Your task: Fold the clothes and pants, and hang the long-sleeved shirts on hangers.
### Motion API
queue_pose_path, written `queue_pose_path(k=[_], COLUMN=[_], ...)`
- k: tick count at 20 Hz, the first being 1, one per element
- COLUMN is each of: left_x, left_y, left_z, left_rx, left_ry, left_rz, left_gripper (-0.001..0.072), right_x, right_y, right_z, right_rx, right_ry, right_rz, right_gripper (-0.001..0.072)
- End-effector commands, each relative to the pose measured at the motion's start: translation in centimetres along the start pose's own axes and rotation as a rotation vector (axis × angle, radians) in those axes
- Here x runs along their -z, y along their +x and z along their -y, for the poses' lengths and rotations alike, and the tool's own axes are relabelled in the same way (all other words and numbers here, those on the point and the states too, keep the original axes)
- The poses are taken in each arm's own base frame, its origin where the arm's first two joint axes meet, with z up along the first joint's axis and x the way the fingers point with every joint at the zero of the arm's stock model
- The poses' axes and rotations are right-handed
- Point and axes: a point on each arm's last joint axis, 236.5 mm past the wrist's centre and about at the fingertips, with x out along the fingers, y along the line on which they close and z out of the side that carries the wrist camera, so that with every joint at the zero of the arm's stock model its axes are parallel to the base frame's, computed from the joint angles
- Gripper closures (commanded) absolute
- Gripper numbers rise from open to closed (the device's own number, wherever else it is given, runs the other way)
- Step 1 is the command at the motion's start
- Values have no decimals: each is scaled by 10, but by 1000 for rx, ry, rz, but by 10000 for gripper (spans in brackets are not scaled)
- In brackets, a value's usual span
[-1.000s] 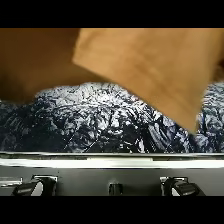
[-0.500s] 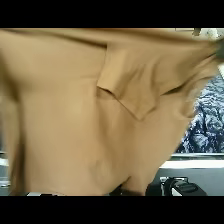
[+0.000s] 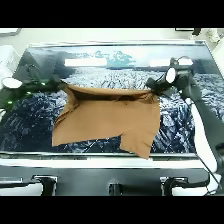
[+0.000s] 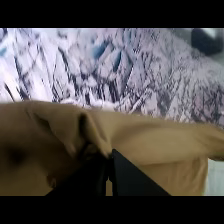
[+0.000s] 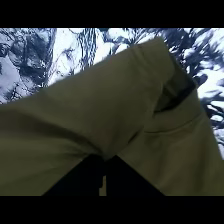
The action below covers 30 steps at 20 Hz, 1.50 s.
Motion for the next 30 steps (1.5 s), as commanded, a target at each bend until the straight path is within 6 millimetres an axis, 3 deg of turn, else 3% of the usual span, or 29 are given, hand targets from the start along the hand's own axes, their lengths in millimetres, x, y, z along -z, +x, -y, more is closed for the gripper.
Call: queue_pose_path(k=[1,2,3,4,5,6,7,9,11,12,14,16,18,21,28,30], left_x=[41,39,35,29,25,23,26,47,78,95,141,187,214,223,240,239], left_y=[46,44,39,27,9,-17,-47,-120,-178,-190,-191,-172,-149,-128,-106,-102], left_z=[-13,-10,-9,-7,-9,-25,-53,-124,-172,-183,-196,-198,-190,-189,-184,-185], left_rx=[17,19,23,40,51,14,-82,-353,-551,-570,-535,-426,-296,-231,-206,-218], left_ry=[-76,-69,-61,-61,-58,-74,-126,-200,-240,-262,-301,-344,-380,-393,-387,-372], left_rz=[-135,-129,-126,-142,-175,-232,-292,-396,-441,-441,-447,-474,-481,-471,-556,-549], left_gripper=[686,683,581,325,98,99,119,118,127,129,250,249,249,250,266,432], right_x=[17,9,-6,-21,-38,-51,-56,-36,0,17,46,69,78,78,80,80], right_y=[43,38,28,13,-7,-29,-48,-77,-87,-85,-75,-64,-58,-58,-59,-59], right_z=[-8,-5,4,19,42,74,108,182,228,239,242,222,203,195,195,195], right_rx=[-39,-43,-41,-32,-20,11,45,126,162,164,131,27,-61,-95,-96,-96], right_ry=[99,94,86,91,69,41,37,87,118,126,116,121,142,152,151,151], right_rz=[-81,-57,-27,-3,9,9,-5,-137,-301,-369,-469,-545,-572,-575,-583,-585], right_gripper=[675,676,647,493,265,97,80,116,155,161,162,161,161,161,161,162])
